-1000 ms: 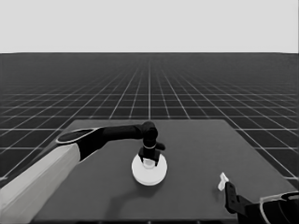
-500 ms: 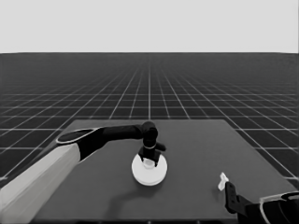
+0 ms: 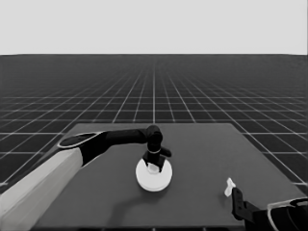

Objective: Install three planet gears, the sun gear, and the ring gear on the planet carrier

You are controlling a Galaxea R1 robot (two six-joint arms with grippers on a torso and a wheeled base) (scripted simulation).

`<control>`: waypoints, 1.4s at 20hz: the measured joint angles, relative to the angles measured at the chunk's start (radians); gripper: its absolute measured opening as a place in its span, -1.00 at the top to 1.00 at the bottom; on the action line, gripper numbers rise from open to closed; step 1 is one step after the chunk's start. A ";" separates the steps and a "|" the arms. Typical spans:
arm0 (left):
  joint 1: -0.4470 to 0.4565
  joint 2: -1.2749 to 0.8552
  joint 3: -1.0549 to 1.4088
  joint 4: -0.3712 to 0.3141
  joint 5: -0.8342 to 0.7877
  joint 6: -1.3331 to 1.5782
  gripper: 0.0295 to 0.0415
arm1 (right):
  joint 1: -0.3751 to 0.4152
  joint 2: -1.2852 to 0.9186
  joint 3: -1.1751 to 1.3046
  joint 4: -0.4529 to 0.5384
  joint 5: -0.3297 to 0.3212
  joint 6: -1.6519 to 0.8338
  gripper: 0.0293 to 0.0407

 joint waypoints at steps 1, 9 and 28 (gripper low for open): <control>0.000 0.000 0.000 0.000 0.000 0.009 0.12 | 0.000 0.000 0.000 0.000 0.000 0.000 -0.61; -0.001 0.000 0.000 0.000 0.000 0.047 -0.49 | 0.000 0.000 0.000 0.000 0.000 0.000 -0.61; -0.383 -1.112 1.153 0.052 -0.733 0.955 -0.62 | 0.439 0.177 -0.461 0.571 -0.293 0.643 -0.65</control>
